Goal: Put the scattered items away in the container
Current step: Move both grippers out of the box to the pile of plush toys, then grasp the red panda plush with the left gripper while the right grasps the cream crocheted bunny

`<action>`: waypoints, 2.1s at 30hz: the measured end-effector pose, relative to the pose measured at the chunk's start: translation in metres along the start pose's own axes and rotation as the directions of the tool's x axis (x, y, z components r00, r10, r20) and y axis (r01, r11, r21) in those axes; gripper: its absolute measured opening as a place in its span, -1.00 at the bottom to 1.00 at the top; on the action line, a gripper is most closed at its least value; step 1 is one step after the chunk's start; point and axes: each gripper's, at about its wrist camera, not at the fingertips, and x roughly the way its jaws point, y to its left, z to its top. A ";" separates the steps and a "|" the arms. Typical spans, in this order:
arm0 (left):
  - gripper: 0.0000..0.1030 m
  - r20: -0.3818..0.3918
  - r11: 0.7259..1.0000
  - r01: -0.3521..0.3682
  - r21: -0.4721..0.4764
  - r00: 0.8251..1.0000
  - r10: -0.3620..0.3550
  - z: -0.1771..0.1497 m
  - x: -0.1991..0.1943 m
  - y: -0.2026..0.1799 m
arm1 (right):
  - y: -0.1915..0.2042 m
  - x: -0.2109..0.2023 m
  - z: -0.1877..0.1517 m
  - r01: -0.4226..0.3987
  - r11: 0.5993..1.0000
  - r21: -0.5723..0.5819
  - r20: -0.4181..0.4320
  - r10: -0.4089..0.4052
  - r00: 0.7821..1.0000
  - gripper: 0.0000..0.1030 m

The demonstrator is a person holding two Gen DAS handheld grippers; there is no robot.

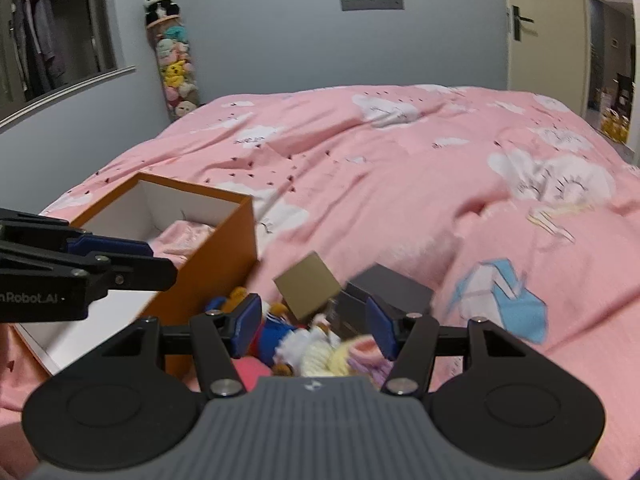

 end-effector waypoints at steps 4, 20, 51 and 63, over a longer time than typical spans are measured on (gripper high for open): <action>-0.31 -0.030 1.000 0.023 0.016 0.999 -0.022 -0.007 0.005 -0.007 | -0.012 -0.004 -0.009 0.042 0.999 0.027 -0.030 -0.041 0.999 0.15; -0.32 -0.171 0.993 0.101 0.065 0.981 -0.089 -0.031 0.034 -0.019 | -0.038 -0.006 -0.037 0.094 0.995 0.040 -0.158 -0.086 0.984 -0.16; -0.70 -0.286 0.995 0.069 0.075 0.957 -0.045 -0.025 0.110 -0.035 | -0.039 0.028 -0.036 0.003 0.999 0.051 -0.232 0.009 0.973 -0.16; -0.84 -0.158 0.979 0.089 0.182 0.986 -0.060 -0.011 0.052 -0.034 | -0.038 0.026 -0.035 0.014 0.999 0.047 -0.218 -0.004 0.976 -0.16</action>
